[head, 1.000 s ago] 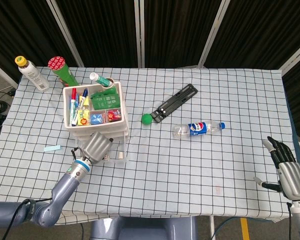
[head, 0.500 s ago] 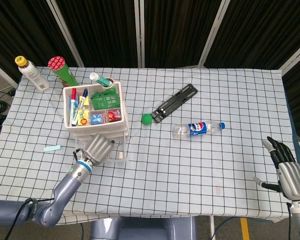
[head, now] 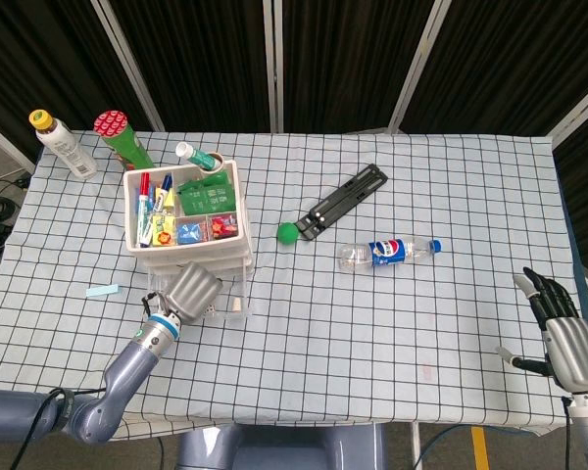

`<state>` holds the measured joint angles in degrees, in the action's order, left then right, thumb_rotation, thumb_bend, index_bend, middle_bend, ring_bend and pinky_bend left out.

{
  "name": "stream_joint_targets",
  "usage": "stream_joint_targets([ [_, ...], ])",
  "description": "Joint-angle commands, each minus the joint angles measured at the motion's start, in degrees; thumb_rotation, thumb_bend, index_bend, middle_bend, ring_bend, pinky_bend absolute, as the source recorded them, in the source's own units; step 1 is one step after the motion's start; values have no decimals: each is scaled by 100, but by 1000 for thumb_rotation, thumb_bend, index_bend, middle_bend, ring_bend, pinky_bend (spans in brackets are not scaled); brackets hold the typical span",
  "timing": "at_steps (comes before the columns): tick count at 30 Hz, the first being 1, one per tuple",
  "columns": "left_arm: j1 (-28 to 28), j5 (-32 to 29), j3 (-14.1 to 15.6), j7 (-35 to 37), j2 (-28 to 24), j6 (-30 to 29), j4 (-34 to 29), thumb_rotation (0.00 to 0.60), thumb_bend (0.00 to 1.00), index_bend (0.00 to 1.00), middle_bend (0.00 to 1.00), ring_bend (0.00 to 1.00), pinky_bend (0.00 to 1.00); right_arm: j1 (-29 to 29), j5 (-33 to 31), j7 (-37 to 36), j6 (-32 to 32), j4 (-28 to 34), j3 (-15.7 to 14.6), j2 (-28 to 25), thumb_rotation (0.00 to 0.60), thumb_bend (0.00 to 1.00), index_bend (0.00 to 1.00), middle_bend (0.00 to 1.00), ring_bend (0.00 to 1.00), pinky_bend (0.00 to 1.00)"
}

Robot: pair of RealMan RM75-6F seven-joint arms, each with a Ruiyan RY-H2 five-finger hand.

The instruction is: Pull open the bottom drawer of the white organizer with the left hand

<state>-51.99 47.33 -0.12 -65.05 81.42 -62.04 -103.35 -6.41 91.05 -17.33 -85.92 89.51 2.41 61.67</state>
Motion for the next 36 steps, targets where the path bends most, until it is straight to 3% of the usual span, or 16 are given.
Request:
stream_joint_targets([
  [1,-14,-17,24,21,-2,-12,6,600,266,574,1000,925,841,0,2,6,4,1,-4,1,600,17,79,0,0,0],
  [15,-60,-17,125,134,-19,-81,-16,600,488,587,1000,925,841,4,5,19,-4,6,-4,5,600,17,79,0,0,0],
  [24,-53,64,165,213,-112,-186,-158,600,493,587,1000,925,841,2,11,26,5,7,-10,5,600,17,79,0,0,0],
  [36,149,552,237,310,-788,-712,-1064,600,493,587,1000,925,841,6,31,77,-9,17,-18,19,600,17,79,0,0,0],
])
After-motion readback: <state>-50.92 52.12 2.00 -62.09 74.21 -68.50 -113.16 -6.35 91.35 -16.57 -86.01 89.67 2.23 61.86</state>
